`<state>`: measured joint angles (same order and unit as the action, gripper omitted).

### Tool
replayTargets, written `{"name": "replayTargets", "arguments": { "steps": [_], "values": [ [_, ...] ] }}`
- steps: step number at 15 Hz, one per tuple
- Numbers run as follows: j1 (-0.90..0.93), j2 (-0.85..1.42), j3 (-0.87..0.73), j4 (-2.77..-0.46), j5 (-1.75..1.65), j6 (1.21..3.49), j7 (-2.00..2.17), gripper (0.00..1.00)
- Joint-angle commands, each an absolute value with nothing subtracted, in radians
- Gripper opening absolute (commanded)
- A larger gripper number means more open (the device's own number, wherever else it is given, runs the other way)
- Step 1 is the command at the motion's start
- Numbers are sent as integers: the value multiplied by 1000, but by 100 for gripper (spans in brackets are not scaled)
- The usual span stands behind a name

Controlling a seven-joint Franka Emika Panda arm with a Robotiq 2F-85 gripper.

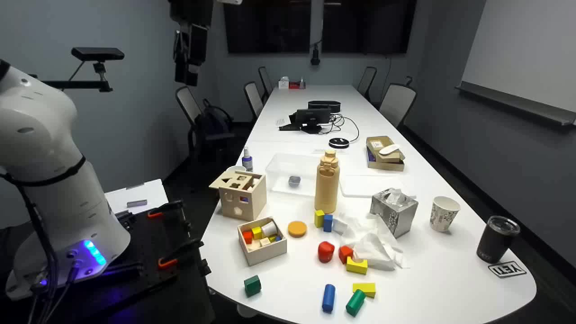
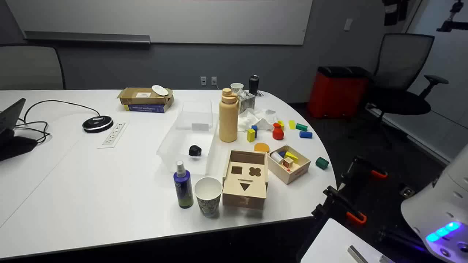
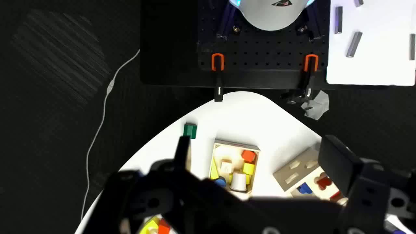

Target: Pick up the wipe and clean the bottle

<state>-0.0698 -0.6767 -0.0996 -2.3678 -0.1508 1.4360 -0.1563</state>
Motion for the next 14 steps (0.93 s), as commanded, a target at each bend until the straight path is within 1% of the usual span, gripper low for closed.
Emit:
{"name": "replayTargets", "arguments": {
  "steps": [1,3,4,7,11,14],
  "values": [
    [-60,-676,-106,-2366,-154,1434,-152,100],
    [-60,-677,-106,-2366,-154,1434,-152,100],
    [-66,-642,-103,-2351,-143,1452,-120,100],
    [-89,-539,-109,-2312,-95,1606,0,100],
    [-118,-294,-130,-2186,-24,1810,143,100],
    [-142,-100,-146,-2053,37,1912,234,100]
  ]
}}
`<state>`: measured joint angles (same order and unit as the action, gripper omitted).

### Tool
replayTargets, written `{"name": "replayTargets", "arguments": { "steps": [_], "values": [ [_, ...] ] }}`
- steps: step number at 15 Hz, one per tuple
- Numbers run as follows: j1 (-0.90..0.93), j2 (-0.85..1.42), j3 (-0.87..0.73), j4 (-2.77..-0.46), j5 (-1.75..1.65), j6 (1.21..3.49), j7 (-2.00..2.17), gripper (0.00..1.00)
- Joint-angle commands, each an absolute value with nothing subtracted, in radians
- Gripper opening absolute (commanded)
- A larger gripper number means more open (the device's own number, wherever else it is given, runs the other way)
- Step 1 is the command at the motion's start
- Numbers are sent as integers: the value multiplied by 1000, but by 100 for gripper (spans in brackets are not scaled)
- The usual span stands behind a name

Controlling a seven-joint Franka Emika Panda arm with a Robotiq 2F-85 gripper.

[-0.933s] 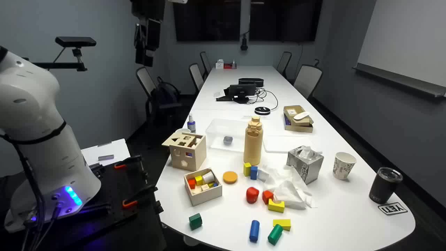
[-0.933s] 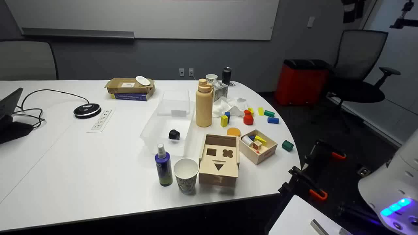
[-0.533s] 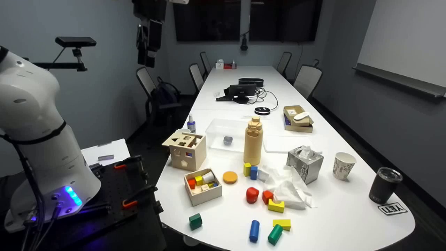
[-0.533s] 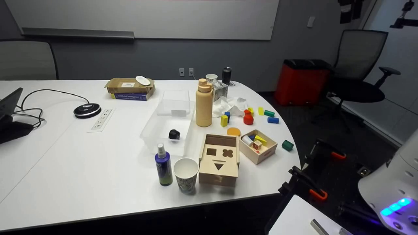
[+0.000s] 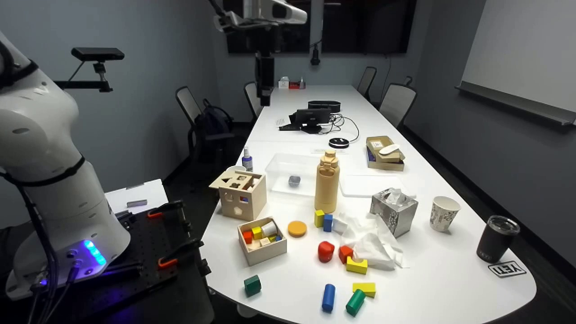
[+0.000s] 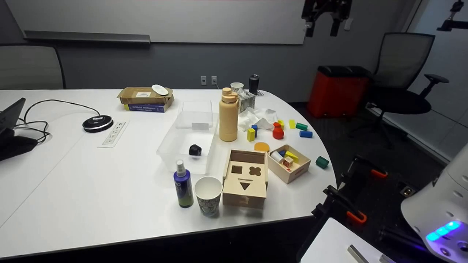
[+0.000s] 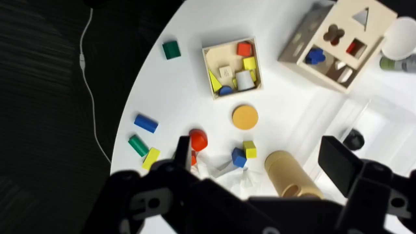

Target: Pick up the wipe and clean the bottle

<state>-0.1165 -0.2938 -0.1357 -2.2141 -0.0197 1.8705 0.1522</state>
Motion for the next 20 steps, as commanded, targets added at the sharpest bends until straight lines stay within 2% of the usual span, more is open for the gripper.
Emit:
{"name": "replayTargets", "arguments": {
  "steps": [1,15,20],
  "values": [
    [-146,-37,-150,-2003,50,1937,253,100],
    [-255,805,-188,-1200,185,2077,389,100],
    [-296,1039,-199,-1005,174,2104,485,100]
  ]
}}
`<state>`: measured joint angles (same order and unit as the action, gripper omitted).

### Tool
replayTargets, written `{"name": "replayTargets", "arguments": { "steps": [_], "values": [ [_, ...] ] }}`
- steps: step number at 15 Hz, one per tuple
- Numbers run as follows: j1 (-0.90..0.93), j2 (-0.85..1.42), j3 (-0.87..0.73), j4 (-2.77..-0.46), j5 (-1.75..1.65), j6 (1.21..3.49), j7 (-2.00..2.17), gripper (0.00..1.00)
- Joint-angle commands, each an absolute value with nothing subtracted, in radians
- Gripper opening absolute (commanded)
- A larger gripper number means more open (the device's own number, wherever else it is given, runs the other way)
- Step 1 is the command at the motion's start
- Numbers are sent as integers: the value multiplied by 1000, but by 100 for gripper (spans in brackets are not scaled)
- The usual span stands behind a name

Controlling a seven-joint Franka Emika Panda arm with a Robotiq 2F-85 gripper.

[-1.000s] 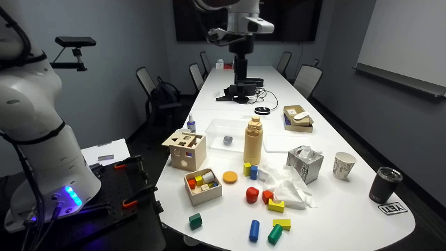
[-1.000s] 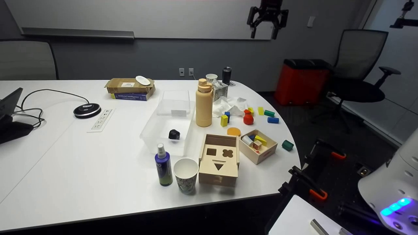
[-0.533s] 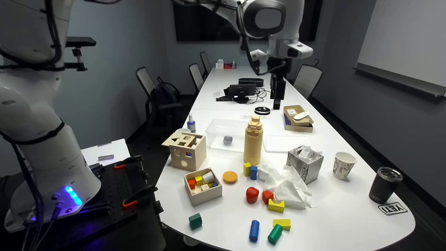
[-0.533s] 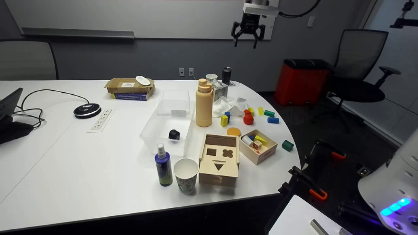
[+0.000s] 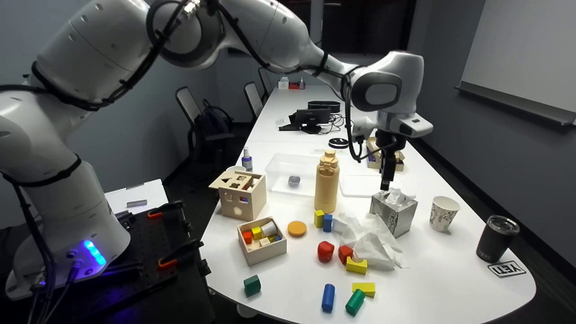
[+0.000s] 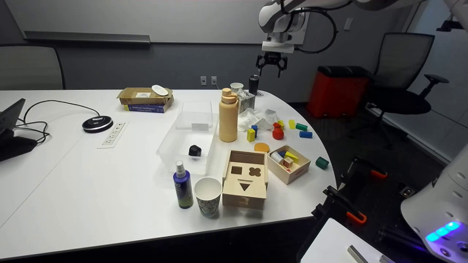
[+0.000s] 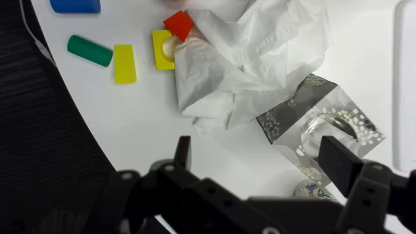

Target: Pick up the wipe and clean the bottle

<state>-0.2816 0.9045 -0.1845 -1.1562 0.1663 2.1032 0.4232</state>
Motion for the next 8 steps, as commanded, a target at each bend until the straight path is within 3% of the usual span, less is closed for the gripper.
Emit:
{"name": "replayTargets", "arguments": {
  "steps": [1,8],
  "values": [
    [-303,1080,-201,-974,171,2104,500,100],
    [-340,1354,-198,-749,167,2095,557,100]
  ]
}}
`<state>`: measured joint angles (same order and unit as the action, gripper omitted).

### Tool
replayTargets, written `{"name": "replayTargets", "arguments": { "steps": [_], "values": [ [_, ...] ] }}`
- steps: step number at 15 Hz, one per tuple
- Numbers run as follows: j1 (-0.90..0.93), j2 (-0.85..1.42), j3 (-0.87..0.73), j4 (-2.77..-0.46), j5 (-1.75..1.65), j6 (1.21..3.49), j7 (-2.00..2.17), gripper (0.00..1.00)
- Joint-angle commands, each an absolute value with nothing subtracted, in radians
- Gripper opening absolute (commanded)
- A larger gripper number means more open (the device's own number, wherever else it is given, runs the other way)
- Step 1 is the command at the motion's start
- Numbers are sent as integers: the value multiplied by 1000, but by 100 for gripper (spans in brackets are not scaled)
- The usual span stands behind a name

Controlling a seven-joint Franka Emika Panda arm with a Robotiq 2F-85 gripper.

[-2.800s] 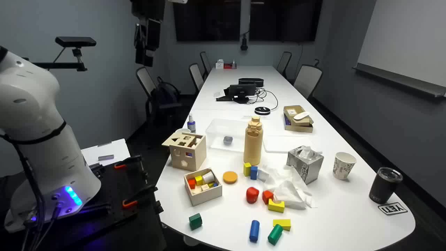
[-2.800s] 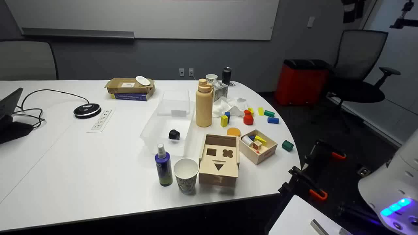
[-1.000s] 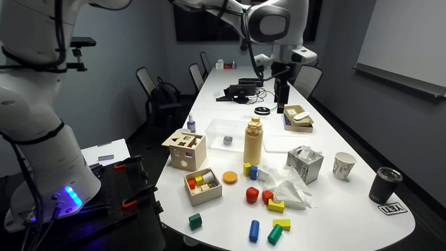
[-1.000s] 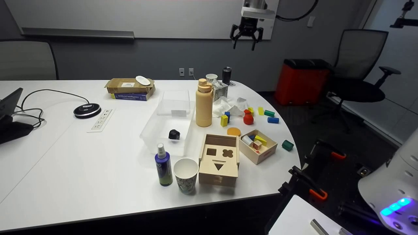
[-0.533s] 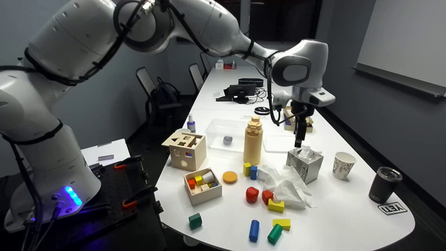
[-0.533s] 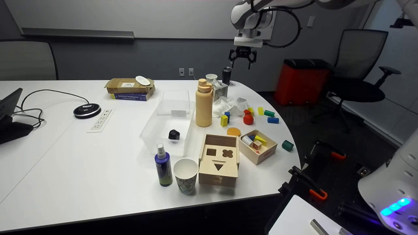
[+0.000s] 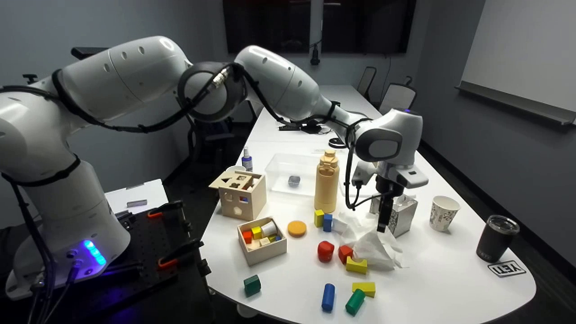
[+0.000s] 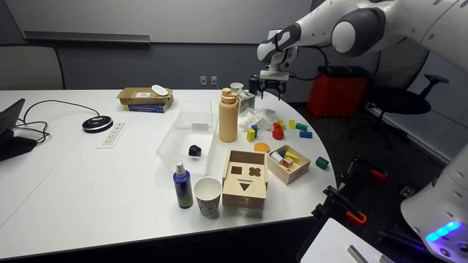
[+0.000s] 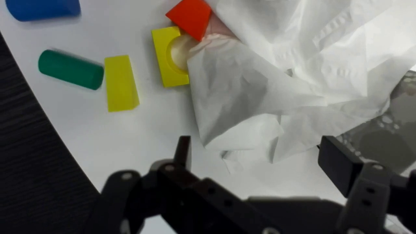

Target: Pick up the wipe and clean the bottle

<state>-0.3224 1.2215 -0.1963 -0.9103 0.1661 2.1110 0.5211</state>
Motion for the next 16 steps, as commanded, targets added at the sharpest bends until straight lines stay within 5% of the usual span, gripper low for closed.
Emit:
{"name": "replayTargets", "arguments": {
  "steps": [1,6,7,16],
  "values": [
    [-345,1392,-197,-712,167,2092,559,100],
    [-352,1551,-190,-561,170,2106,589,100],
    [-344,1481,-170,-690,150,2173,594,81],
    [-353,1496,-155,-612,151,2172,606,14]
  ]
}}
